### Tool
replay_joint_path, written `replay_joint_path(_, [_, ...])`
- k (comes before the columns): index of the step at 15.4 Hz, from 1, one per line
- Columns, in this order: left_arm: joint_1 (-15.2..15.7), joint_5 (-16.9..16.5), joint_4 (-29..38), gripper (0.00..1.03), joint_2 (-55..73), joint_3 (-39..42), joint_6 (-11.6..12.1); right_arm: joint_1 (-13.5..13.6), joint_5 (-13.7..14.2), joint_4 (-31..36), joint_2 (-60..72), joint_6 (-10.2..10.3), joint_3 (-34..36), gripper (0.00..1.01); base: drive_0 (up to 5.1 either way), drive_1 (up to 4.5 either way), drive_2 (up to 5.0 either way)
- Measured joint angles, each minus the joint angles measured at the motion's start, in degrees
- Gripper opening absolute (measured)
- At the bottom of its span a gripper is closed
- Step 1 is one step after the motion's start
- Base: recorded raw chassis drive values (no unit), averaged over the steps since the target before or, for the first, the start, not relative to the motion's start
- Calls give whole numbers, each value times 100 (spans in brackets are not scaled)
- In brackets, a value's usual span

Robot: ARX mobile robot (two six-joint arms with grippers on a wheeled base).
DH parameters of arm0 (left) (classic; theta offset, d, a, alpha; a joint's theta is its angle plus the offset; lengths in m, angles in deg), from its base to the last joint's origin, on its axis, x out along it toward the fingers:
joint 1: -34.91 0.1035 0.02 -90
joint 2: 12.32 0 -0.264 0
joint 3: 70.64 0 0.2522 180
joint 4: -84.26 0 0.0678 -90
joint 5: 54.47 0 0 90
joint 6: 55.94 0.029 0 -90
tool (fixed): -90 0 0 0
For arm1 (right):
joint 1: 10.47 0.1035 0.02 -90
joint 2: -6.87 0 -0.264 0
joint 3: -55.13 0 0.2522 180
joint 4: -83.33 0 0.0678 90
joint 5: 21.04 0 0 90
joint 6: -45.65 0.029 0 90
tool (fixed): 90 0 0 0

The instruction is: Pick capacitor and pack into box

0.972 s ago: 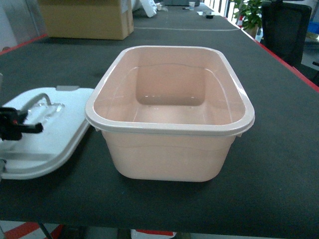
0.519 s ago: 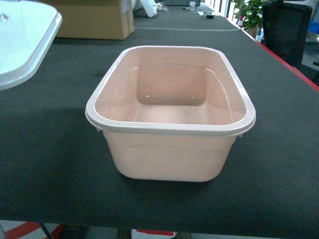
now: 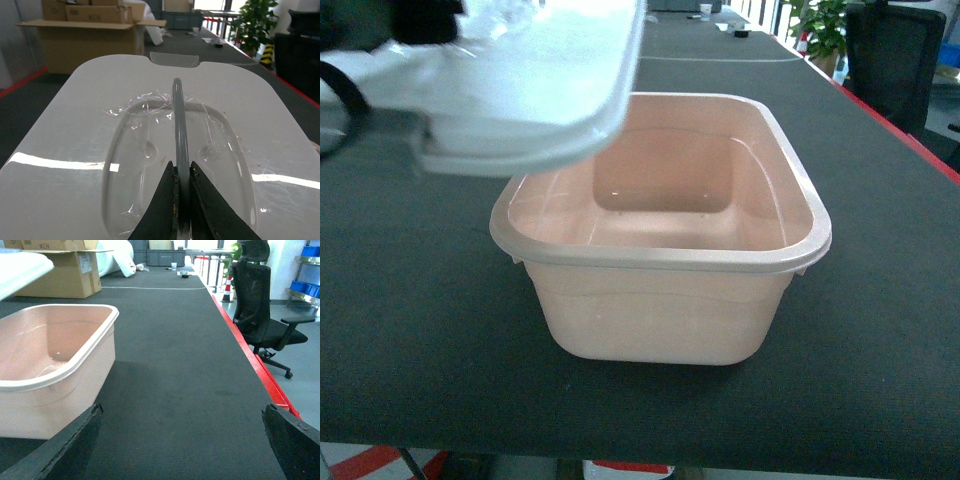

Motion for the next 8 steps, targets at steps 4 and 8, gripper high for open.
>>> replay_joint_path(4, [-835, 446, 319, 2, 1021, -396, -155, 0, 0, 0, 0, -2, 0, 98, 0, 0, 0])
replay_joint_path(8, [-1097, 535, 393, 2, 1705, -861, -343, 0, 0, 0, 0, -2, 0, 98, 0, 0, 0])
